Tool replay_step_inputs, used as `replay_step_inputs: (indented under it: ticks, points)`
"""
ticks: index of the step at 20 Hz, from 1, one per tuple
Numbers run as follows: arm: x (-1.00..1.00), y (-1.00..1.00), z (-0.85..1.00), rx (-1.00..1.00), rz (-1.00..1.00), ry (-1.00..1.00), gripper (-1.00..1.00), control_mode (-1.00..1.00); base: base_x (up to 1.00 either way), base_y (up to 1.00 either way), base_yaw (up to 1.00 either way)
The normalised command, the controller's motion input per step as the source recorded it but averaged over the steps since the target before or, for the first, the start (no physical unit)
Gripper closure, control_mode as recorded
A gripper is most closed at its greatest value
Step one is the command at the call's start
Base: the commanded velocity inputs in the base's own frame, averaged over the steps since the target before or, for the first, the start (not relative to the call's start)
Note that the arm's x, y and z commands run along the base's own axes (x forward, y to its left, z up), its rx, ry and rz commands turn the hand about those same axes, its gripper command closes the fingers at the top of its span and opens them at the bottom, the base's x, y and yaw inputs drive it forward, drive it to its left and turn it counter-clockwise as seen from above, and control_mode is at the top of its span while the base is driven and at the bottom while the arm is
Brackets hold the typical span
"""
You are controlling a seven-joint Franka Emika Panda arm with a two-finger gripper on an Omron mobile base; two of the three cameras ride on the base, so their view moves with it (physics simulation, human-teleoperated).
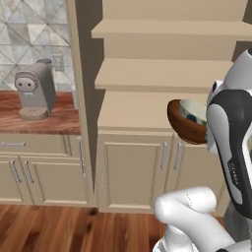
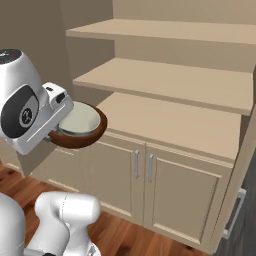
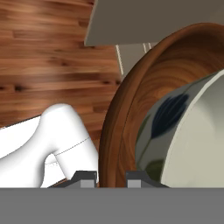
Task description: Pick up the bowls on the counter and stack them on top of one another in the open cabinet. Place the smaller bowl on top of the larger bowl.
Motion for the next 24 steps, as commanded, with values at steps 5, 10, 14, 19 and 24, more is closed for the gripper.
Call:
replay_step_inputs:
  ticks: [5, 10, 14, 19, 24]
  points:
    - [0.00, 0.00, 0.00, 0.00, 0.00, 0.00, 1.00, 1.00, 0.33, -0.28, 0.00]
    - [0.00, 0.00, 0.00, 0.00, 0.00, 0.00, 1.00, 1.00, 0.32, -0.27, 0.00]
    - [0.00, 0.00, 0.00, 0.00, 0.00, 0.00, 1.00, 1.00, 0.31, -0.28, 0.00]
    - [0.00, 0.00, 0.00, 0.00, 0.00, 0.00, 1.00, 1.00, 0.31, -0.27, 0.00]
    - [0.00, 0.00, 0.00, 0.00, 0.00, 0.00, 1.00, 1.00, 0.30, -0.27, 0.00]
